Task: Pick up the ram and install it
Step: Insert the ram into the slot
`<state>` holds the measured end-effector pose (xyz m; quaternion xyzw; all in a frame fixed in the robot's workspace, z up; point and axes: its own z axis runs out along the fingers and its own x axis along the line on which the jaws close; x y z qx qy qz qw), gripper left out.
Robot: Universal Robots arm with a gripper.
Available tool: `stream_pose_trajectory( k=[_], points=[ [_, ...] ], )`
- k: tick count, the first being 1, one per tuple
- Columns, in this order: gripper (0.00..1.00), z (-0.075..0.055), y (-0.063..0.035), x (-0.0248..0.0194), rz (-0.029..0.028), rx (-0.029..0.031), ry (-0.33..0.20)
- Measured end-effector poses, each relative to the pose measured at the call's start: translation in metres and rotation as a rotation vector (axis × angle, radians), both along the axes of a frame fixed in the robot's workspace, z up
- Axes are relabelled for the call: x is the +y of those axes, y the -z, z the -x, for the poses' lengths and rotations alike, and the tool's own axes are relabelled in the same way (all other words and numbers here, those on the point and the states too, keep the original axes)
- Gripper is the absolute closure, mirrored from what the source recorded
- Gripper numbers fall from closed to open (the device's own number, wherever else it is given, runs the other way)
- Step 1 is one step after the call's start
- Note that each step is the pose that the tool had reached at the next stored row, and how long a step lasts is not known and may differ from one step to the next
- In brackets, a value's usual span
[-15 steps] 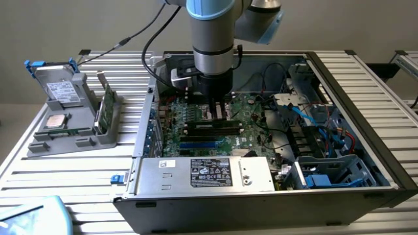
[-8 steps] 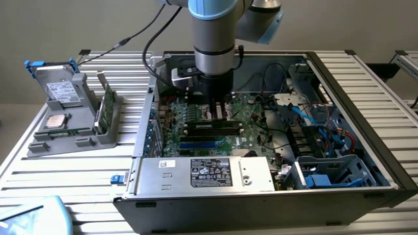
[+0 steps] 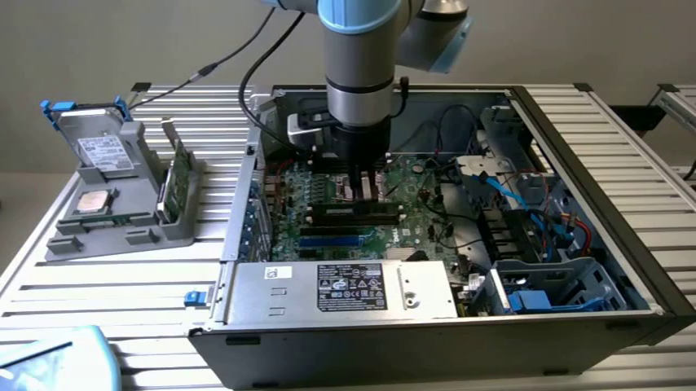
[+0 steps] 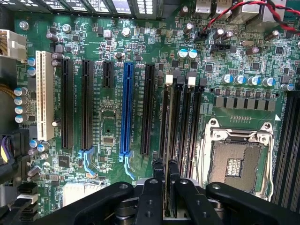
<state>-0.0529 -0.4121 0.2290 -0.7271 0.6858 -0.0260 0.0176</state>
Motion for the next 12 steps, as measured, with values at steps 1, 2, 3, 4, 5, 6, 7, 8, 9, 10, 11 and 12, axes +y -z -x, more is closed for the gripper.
stream_pose_trajectory(
  k=[1, 2, 3, 4, 5, 6, 7, 8, 9, 10, 11, 12],
  points=[
    [0.85, -0.0002, 0.0, -0.0006, 0.0001, 0.0015, 0.0],
    [0.85, -0.0004, 0.0, -0.001, 0.0, 0.0024, 0.0],
    [0.85, -0.001, 0.0, -0.0014, 0.0, 0.0027, 0.0],
    [0.85, -0.0014, 0.0, -0.0016, 0.0, 0.0029, 0.0],
    [0.85, -0.0017, 0.0, -0.0016, 0.0, 0.003, 0.001],
    [0.85, -0.0018, 0.0, -0.0017, 0.0, 0.0031, 0.001],
    [0.85, -0.0018, 0.0, -0.0017, 0.0001, 0.0032, 0.001],
    [0.85, -0.0019, 0.0, -0.0018, 0.0, 0.0033, 0.001],
    [0.85, -0.0021, 0.0, -0.0018, 0.0, 0.0034, 0.001],
    [0.85, -0.0025, 0.0, -0.0019, 0.0001, 0.0035, 0.001],
    [0.85, -0.0027, 0.0, -0.002, 0.0001, 0.0035, 0.002],
    [0.85, -0.0029, 0.0, -0.002, 0.0002, 0.0035, 0.002]
  ],
)
